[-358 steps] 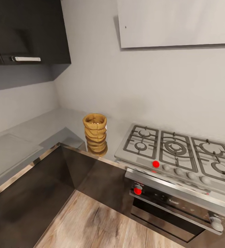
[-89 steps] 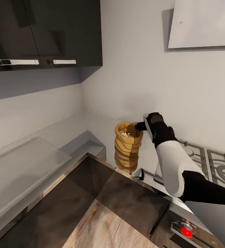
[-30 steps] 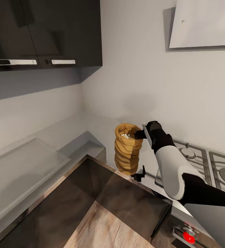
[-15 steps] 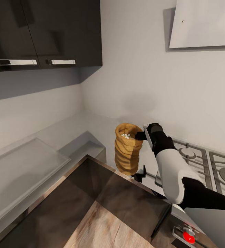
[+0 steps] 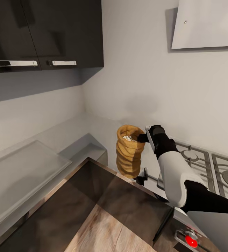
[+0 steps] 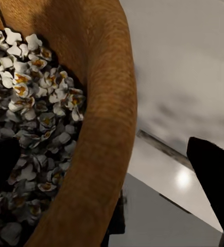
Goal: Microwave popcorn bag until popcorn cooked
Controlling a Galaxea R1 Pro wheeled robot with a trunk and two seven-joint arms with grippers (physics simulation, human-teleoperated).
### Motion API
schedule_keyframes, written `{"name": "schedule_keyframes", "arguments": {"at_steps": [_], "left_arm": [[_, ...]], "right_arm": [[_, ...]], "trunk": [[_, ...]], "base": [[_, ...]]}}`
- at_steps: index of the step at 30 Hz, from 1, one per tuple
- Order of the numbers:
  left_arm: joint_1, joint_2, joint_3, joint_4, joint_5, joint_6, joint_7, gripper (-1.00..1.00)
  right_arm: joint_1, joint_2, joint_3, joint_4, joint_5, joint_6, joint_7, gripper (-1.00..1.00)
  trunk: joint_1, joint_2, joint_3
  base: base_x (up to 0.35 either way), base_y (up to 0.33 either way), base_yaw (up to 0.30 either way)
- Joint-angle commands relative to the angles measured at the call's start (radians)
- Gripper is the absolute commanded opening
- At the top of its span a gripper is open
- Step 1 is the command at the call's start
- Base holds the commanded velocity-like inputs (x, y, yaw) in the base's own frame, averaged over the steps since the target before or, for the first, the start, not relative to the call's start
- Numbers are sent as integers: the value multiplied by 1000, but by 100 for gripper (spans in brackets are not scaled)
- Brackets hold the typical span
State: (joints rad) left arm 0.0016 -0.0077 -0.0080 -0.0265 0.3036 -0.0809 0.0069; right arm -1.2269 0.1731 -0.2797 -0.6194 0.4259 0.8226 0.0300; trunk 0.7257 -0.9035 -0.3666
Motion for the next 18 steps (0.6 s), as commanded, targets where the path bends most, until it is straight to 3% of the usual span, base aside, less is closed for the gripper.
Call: {"name": "schedule_keyframes", "arguments": {"at_steps": [1, 18], "left_arm": [[0, 0, -1, -1, 5, -2, 1, 100], [0, 0, -1, -1, 7, -2, 1, 100]], "right_arm": [[0, 1, -6, 61, 11, 4, 2, -100], [0, 1, -7, 48, 16, 40, -1, -100]], "trunk": [[0, -1, -1], [0, -1, -1]], "base": [[0, 0, 0], [0, 0, 0]]}}
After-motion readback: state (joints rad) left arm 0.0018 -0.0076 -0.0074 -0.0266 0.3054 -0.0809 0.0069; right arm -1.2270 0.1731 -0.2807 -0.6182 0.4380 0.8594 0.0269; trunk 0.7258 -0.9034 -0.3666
